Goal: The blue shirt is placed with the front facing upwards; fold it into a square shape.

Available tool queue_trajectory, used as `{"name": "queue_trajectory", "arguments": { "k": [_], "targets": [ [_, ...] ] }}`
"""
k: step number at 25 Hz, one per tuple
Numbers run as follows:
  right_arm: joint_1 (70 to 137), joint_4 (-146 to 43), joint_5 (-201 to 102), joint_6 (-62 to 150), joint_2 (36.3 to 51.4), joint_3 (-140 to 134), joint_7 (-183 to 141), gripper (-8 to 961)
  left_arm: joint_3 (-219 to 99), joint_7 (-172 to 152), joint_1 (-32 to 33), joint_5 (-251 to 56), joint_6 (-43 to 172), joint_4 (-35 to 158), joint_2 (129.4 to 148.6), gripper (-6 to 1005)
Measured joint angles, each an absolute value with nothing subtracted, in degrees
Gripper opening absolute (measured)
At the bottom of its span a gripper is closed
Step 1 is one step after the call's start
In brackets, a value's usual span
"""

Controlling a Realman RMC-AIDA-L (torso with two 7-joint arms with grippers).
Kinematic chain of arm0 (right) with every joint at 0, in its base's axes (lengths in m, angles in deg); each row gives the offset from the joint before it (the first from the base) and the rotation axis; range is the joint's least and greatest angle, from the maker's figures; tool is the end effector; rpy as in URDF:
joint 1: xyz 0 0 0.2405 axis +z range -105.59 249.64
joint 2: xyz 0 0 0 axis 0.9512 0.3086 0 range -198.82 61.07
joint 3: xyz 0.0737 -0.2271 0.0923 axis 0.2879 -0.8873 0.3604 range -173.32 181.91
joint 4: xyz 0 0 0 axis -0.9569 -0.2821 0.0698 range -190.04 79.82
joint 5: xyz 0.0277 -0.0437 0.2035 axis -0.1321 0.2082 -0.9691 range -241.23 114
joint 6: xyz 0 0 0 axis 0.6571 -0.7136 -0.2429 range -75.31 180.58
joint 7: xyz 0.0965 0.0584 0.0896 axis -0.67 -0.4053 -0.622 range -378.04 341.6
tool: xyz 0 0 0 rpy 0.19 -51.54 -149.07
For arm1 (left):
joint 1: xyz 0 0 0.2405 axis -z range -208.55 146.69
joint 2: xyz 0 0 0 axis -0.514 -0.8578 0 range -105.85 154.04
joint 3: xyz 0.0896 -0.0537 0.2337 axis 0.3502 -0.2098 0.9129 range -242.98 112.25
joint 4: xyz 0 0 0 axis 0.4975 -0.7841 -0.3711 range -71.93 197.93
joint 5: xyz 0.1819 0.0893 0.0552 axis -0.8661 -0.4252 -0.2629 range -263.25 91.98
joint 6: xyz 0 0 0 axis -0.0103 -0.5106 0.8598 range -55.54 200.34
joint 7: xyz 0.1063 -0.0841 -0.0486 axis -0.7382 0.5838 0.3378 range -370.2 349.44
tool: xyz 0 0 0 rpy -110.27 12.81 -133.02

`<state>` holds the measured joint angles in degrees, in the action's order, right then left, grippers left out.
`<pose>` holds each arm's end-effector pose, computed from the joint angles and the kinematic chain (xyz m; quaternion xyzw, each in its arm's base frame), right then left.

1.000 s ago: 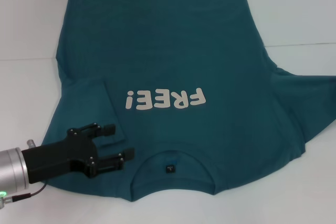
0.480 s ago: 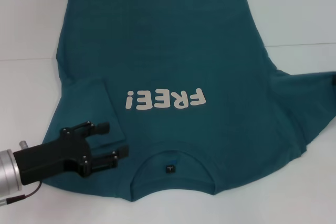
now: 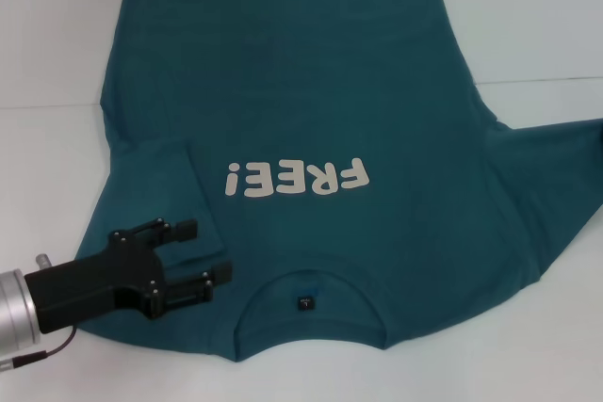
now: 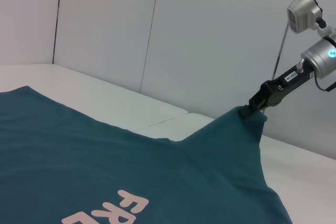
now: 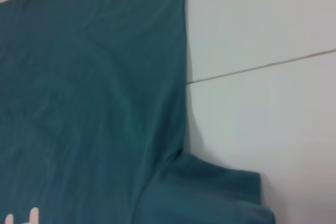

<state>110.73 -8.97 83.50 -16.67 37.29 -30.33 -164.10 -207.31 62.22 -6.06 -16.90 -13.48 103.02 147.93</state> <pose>0.3224 0.4154 0.1430 -0.7078 0.6042 0.0701 0.3594 -0.2734 0.3121 -0.0166 -0.9212 -0.2119 -0.2670 0.1876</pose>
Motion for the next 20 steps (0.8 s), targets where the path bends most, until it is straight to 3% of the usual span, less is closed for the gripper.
{"name": "queue_trajectory", "arguments": {
  "k": [13, 16, 20],
  "targets": [
    [117.67, -9.27, 83.93, -18.91, 38.73, -40.73, -163.84, 26, -207.32, 62.13, -6.06, -16.90, -13.46, 103.15, 147.92, 824],
    [121.19, -9.65, 85.50, -20.48, 39.71, -44.64, -164.66, 26, -207.30, 62.13, -6.06, -16.90, -13.46, 103.23, 147.93, 824],
    [126.19, -10.07, 92.34, -21.12, 42.32, -47.80, -165.86, 27, -207.30, 62.12, -6.06, -16.90, -13.47, 103.25, 147.93, 824]
  ]
}}
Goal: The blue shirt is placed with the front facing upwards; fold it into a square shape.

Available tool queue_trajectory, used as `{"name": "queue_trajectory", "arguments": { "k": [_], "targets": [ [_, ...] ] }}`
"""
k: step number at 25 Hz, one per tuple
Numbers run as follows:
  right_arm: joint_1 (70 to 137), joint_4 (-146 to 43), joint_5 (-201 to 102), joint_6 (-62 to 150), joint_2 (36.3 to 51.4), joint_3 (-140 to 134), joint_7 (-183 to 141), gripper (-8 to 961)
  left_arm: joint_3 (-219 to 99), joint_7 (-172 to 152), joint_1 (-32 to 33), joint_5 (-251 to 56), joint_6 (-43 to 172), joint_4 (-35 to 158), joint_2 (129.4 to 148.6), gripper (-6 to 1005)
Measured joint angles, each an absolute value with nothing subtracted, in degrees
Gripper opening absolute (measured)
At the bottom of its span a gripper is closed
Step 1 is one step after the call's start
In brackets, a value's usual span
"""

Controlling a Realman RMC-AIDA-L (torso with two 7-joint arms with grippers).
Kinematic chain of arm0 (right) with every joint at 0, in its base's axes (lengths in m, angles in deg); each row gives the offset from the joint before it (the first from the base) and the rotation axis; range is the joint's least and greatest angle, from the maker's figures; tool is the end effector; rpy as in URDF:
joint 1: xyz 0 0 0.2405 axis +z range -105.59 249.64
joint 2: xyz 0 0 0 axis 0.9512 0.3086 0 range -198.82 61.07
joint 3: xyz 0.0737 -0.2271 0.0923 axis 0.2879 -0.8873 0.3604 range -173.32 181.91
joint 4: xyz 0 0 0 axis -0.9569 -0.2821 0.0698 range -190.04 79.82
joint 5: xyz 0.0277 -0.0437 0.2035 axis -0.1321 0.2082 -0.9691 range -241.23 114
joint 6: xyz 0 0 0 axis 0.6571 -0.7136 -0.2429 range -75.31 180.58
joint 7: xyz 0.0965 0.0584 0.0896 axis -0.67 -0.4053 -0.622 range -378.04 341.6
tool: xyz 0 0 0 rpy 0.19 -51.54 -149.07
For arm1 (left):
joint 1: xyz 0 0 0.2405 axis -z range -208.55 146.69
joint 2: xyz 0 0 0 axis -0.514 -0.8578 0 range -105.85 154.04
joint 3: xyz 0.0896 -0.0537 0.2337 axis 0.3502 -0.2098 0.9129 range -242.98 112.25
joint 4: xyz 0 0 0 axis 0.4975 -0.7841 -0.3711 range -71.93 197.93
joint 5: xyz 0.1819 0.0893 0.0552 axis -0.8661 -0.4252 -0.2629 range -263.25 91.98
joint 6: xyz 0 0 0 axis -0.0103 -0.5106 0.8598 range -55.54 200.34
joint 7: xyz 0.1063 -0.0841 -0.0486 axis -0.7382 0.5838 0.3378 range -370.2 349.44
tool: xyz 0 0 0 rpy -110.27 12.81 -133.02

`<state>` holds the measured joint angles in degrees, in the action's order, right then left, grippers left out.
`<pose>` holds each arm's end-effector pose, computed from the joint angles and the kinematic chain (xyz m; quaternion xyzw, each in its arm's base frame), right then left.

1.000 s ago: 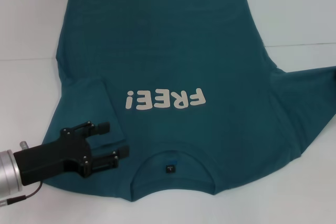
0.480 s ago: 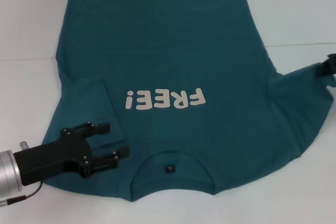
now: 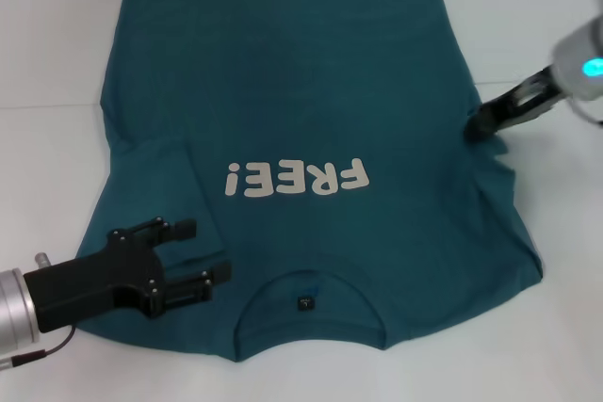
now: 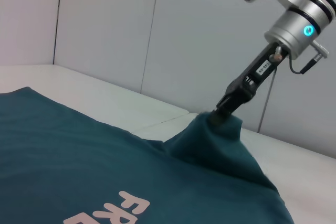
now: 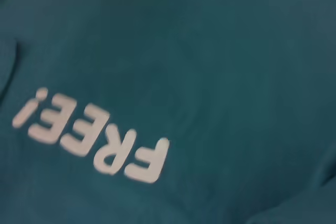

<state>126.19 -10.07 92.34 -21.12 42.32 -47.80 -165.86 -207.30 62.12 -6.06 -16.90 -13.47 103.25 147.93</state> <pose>0.2028 0.4584 0.0606 -0.8378 0.4590 -0.0841 0.2836 -0.2732 0.3126 -0.0158 -0.9217 -0.2096 -0.2662 0.1890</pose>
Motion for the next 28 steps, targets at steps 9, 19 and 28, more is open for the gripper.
{"name": "queue_trajectory", "arguments": {
  "k": [9, 19, 28],
  "targets": [
    [133.51, -16.12, 100.66, -17.89, 46.83, -49.51, -166.80, 47, -207.31, 61.65, -6.10, -16.14, -13.47, 103.12, 147.88, 824],
    [134.23, -15.88, 99.91, -16.71, 48.96, -49.49, -166.09, 333, -207.31, 61.54, -6.15, -16.04, -13.46, 103.16, 147.87, 824],
    [127.05, -15.20, 91.58, -13.74, 44.20, -38.12, -171.50, 582, -207.31, 61.49, -6.15, -16.00, -13.47, 102.96, 147.91, 823]
  ]
}}
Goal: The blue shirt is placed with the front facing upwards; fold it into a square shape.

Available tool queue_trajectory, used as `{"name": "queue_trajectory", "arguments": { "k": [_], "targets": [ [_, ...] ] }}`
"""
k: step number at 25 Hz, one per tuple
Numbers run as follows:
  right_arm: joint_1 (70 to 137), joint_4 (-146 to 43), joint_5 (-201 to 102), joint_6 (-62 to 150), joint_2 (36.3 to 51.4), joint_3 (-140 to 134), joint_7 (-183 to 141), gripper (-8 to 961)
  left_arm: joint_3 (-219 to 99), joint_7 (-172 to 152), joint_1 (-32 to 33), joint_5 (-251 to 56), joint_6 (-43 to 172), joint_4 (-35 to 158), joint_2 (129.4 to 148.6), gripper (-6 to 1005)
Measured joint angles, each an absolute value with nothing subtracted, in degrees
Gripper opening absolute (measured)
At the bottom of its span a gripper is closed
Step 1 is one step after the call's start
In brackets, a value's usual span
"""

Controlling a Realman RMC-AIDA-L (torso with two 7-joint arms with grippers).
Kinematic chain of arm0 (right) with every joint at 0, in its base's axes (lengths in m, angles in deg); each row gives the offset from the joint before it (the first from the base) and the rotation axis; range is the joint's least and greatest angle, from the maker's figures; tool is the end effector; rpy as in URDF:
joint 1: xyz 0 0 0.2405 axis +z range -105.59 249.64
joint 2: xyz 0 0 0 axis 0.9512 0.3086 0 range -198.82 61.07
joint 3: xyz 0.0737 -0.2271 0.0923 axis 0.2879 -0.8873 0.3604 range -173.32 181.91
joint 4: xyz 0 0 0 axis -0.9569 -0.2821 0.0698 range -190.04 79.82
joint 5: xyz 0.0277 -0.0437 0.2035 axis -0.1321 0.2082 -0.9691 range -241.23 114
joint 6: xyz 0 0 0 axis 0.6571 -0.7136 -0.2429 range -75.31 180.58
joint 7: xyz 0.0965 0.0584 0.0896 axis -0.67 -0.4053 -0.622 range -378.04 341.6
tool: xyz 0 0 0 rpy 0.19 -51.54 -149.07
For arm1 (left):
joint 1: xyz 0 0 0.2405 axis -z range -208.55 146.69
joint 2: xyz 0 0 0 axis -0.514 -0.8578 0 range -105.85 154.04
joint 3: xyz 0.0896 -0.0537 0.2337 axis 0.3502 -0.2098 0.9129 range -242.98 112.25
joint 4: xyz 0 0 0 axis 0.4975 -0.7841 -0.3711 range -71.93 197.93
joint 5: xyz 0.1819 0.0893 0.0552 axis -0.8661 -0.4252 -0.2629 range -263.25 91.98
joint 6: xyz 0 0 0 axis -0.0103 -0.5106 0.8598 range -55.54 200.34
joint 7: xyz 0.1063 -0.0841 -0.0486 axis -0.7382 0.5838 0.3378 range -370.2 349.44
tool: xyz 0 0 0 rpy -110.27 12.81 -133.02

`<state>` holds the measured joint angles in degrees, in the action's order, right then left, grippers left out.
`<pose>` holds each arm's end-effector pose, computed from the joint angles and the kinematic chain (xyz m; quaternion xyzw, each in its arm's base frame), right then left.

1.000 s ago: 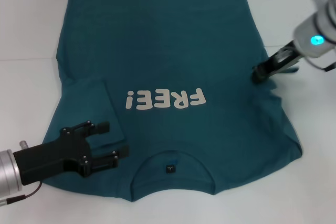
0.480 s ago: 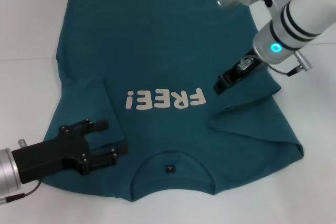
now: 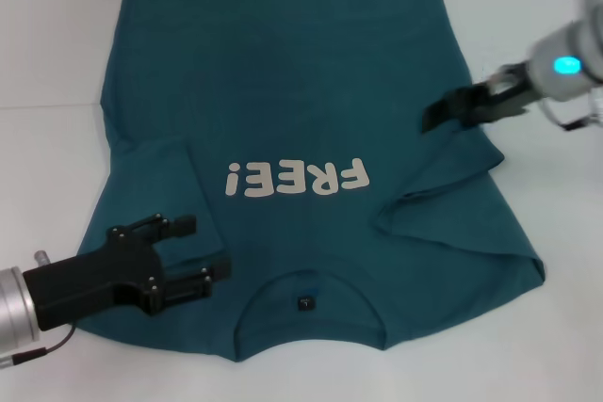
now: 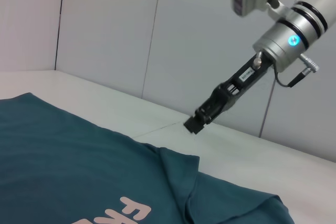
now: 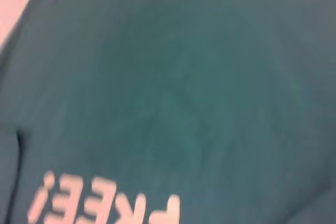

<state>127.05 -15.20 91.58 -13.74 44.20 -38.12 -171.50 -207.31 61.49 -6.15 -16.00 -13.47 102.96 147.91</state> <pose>0.2110 0.4670 0.0495 -0.7812 0.5506 0.0151 0.2939 -0.2727 0.3128 -0.0152 -0.9197 -0.2069 -0.2721 0.1930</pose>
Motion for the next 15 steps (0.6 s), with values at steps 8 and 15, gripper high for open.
{"name": "queue_trajectory", "arguments": {
  "k": [8, 15],
  "targets": [
    [118.35, -22.27, 76.20, -9.06, 38.09, -32.55, -170.67, 673, -207.31, 60.97, -6.56, -16.01, -13.84, 102.91, 147.93, 823],
    [118.02, -24.53, 78.57, -2.65, 39.30, -35.26, -170.60, 669, -207.31, 60.79, -6.48, -16.03, -13.90, 102.81, 147.93, 823]
  ]
}}
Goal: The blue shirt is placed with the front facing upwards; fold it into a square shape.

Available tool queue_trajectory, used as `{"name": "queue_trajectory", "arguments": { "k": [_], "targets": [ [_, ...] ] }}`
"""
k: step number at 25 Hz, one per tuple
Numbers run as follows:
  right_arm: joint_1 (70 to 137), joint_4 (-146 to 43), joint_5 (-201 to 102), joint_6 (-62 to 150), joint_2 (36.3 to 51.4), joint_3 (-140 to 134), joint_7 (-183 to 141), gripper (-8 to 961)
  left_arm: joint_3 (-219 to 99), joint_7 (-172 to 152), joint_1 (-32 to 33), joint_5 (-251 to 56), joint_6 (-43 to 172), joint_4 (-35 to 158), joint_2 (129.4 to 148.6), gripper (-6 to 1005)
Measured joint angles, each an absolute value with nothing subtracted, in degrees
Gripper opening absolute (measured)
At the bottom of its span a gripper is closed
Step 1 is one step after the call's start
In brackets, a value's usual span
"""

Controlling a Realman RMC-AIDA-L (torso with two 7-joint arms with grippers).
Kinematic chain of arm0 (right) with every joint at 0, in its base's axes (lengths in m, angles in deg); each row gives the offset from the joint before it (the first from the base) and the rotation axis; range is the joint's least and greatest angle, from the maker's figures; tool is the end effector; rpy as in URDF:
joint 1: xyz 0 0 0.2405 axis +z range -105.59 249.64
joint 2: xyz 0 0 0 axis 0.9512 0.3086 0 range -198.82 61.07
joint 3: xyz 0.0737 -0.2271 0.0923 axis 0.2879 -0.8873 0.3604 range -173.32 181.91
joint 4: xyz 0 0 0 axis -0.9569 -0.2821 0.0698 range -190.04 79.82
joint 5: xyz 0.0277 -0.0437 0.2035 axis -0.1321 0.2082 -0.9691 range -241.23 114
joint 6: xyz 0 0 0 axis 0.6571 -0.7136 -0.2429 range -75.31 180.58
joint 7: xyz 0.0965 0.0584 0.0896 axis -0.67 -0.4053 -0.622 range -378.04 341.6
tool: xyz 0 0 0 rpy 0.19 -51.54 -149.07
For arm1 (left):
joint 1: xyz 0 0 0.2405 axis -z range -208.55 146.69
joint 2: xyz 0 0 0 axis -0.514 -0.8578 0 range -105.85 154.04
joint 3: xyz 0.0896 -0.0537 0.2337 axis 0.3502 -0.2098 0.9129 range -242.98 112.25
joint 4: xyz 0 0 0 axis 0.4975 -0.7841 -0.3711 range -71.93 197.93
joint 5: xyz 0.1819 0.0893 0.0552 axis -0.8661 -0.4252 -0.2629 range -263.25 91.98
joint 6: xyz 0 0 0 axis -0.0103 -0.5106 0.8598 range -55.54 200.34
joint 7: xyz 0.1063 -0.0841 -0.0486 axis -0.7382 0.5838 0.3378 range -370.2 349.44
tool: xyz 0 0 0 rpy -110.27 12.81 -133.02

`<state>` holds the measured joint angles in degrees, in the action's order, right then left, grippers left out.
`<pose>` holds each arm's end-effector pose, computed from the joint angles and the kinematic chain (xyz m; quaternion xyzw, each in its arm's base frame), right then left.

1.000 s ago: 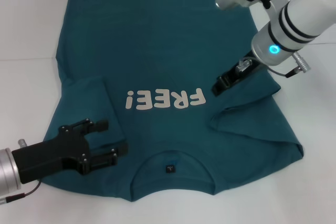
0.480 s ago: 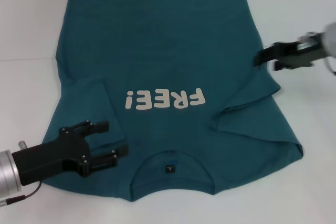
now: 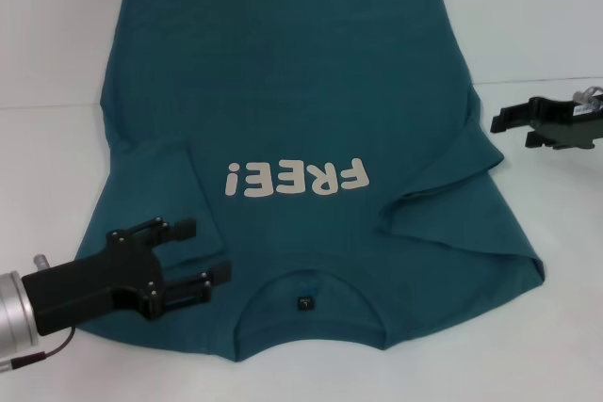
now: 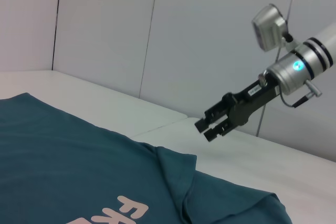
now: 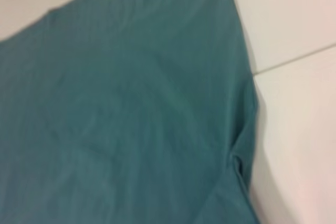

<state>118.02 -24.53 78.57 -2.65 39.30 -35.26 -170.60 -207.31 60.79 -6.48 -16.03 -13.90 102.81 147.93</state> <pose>0.2962 0.4497 0.0734 -0.6775 0.6482 0.1142 0.3284 -0.2738 0.3101 -0.0160 -0.9206 -0.2037 -0.2725 0.1914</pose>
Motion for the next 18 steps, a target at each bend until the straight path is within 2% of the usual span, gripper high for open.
{"name": "queue_trajectory", "arguments": {
  "k": [18],
  "targets": [
    [120.53, -30.51, 79.51, 6.01, 41.22, -38.06, -170.64, 669, -207.31, 59.90, -6.76, -16.02, -13.57, 102.72, 147.93, 824]
  ]
}}
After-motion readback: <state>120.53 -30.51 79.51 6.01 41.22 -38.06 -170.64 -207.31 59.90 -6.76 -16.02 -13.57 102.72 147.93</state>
